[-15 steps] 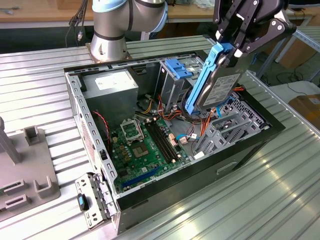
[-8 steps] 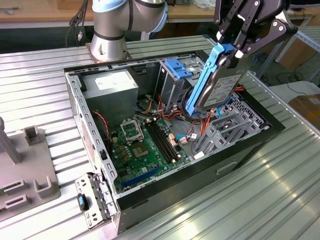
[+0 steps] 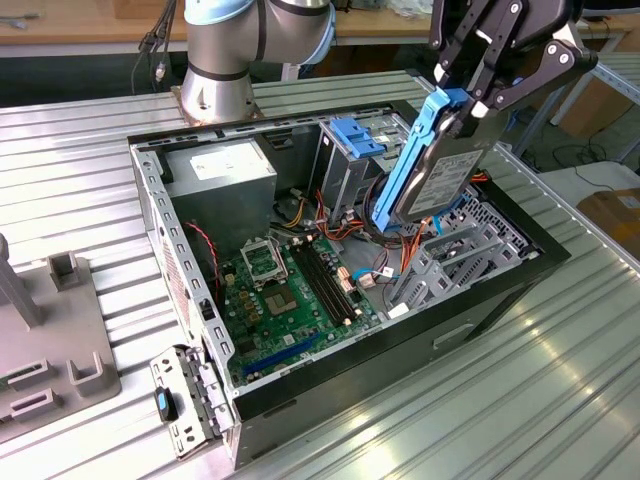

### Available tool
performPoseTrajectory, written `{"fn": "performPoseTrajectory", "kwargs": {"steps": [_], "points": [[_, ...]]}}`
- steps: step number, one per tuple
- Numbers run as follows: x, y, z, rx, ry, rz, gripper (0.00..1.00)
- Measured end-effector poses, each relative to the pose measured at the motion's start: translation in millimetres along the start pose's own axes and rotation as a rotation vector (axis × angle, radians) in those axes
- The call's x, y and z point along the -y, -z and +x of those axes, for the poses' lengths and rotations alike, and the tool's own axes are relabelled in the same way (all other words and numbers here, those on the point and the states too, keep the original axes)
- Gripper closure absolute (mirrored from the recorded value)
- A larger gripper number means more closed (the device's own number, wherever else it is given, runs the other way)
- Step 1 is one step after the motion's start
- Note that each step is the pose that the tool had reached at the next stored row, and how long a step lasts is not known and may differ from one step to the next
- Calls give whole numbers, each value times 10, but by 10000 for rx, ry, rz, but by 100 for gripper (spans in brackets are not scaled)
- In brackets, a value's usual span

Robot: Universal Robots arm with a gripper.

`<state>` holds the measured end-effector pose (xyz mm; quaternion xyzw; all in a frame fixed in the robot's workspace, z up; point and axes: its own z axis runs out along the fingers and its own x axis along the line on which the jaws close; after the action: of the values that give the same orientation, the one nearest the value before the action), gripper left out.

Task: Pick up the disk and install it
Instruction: 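Pick up the disk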

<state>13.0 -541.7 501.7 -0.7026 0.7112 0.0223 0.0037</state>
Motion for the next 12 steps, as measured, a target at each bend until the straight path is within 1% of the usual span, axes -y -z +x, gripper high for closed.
{"fn": "performPoseTrajectory", "kwargs": {"steps": [5,7,10,11,12], "points": [[0,0,9,0,0,0,63],[1,1,28,0,1,0,63],[1,3,77,0,0,1,63],[2,4,115,0,1,1,63],[2,5,137,0,0,1,63]]}}
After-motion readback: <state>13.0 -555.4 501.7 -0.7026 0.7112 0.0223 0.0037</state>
